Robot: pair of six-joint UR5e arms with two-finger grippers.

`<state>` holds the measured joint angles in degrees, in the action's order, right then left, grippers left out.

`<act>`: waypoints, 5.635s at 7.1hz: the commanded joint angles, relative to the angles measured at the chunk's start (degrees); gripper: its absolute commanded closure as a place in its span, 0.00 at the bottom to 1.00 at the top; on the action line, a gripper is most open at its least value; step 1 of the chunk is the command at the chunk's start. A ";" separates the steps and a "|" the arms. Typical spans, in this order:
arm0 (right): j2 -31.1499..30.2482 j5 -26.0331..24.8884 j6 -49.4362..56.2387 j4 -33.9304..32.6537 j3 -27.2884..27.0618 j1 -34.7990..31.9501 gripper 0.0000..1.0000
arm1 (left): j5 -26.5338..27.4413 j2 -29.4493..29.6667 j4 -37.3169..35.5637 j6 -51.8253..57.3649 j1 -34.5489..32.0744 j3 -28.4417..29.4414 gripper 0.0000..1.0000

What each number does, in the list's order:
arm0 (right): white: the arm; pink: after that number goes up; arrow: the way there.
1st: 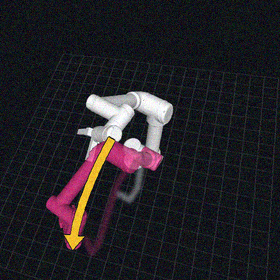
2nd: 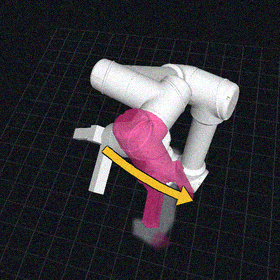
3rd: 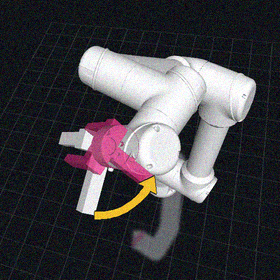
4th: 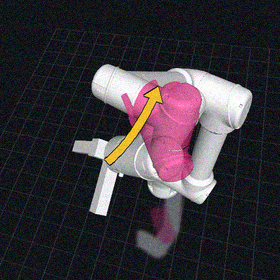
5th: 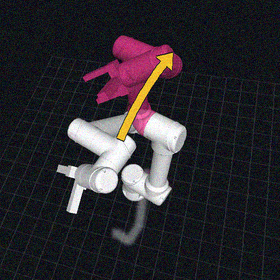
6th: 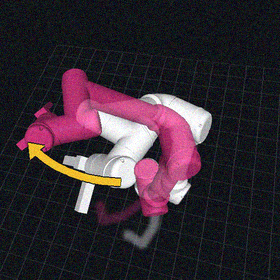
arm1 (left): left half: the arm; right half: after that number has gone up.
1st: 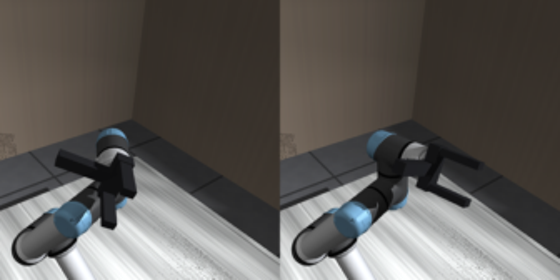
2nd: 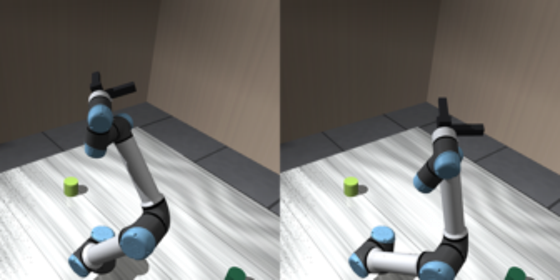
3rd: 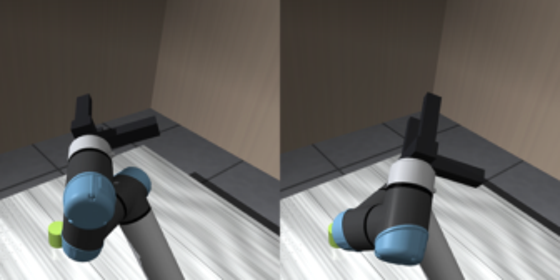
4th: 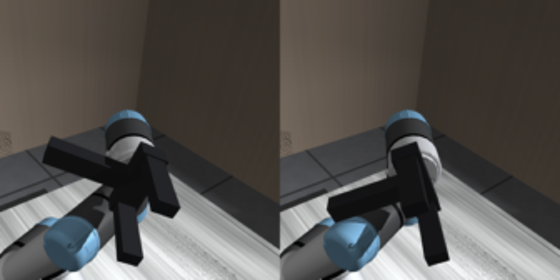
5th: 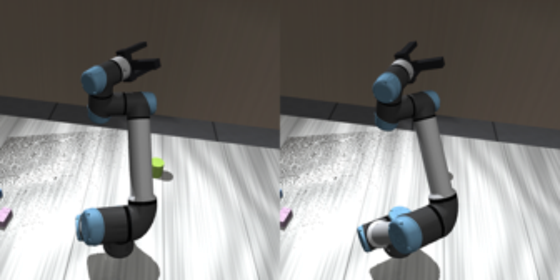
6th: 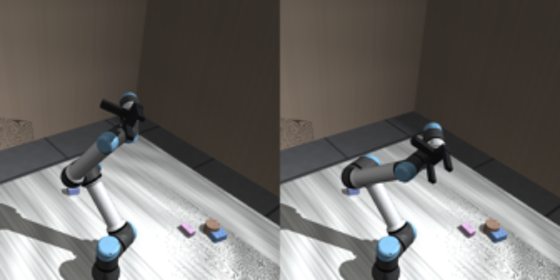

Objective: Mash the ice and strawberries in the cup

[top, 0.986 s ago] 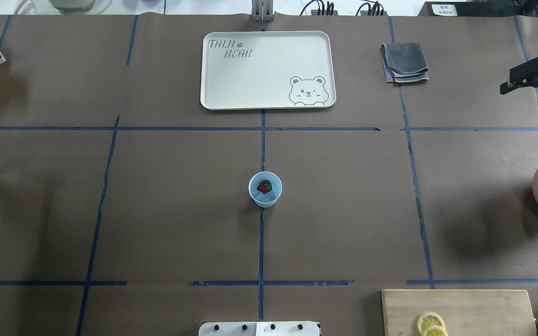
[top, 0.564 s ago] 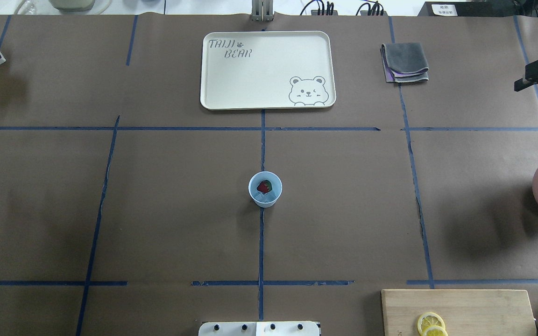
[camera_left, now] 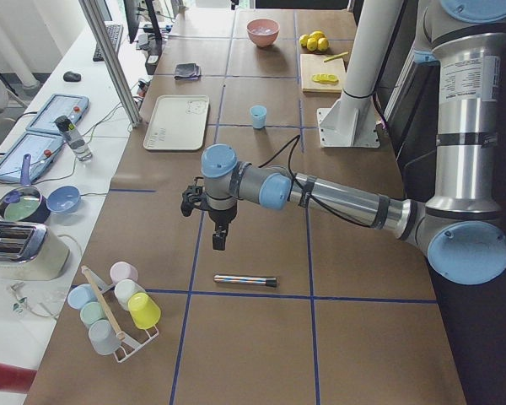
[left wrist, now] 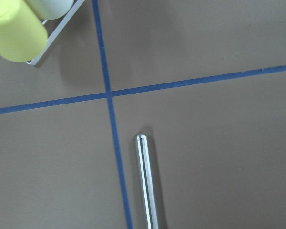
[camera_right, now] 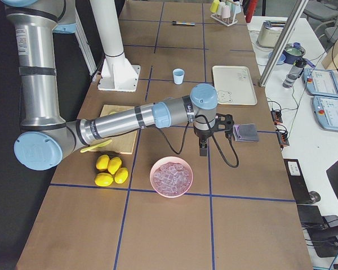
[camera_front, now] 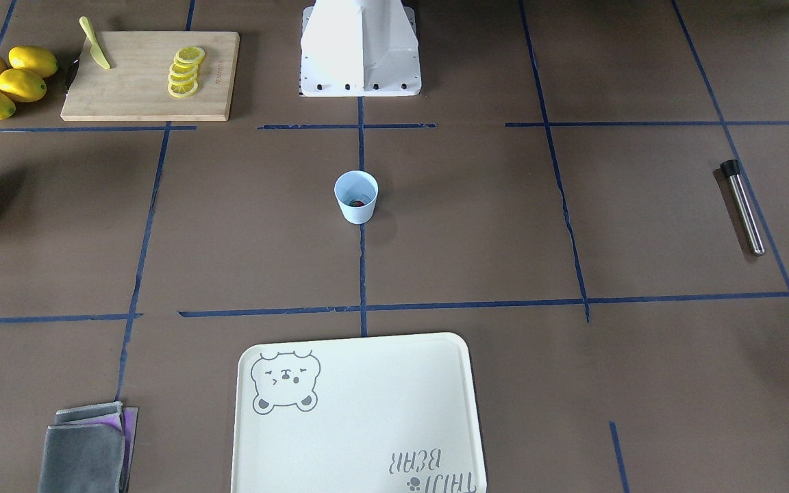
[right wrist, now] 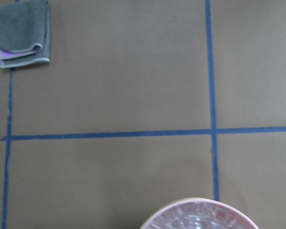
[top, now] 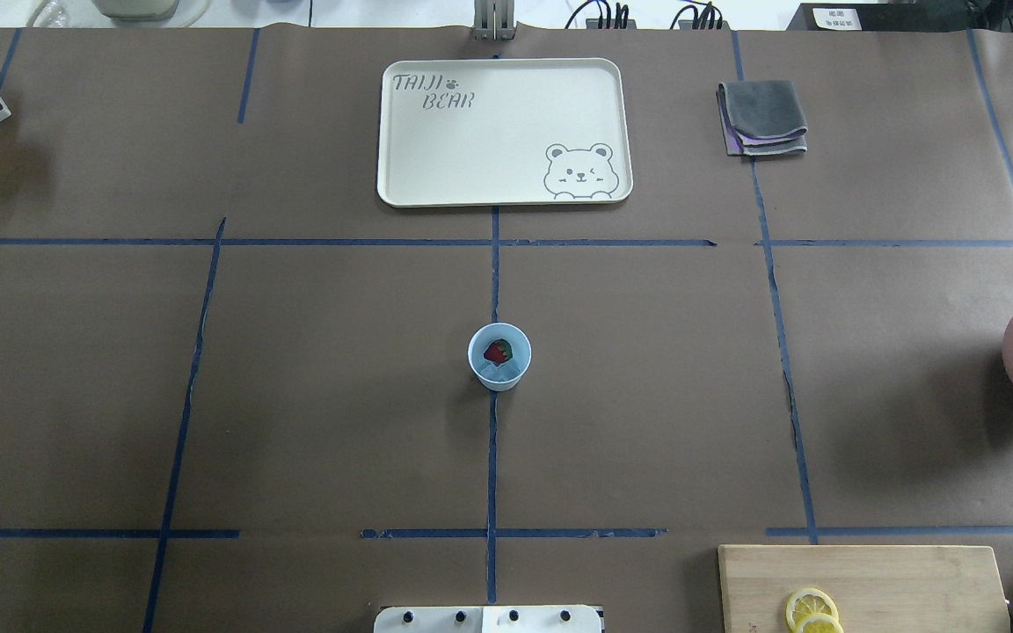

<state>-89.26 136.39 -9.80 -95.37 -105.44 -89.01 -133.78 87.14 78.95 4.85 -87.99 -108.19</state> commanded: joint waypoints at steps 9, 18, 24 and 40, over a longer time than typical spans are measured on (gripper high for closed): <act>-5.92 -3.68 16.75 -5.97 3.39 -0.91 0.00 | -5.96 -0.74 -1.61 4.91 -5.26 7.56 0.00; -5.22 -3.59 16.84 -4.23 3.75 1.12 0.00 | -5.70 -1.09 -1.52 5.35 -3.15 6.07 0.00; -5.57 -3.24 16.75 -1.92 3.75 1.12 0.00 | -5.62 -1.01 -1.26 5.35 -3.15 5.54 0.00; -4.87 -3.41 16.66 -1.75 4.89 1.12 0.00 | -5.70 -1.53 -0.03 5.26 -3.24 7.91 0.00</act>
<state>-94.13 132.98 6.86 -97.12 -100.52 -87.89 -139.42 85.60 78.93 10.11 -91.23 -100.19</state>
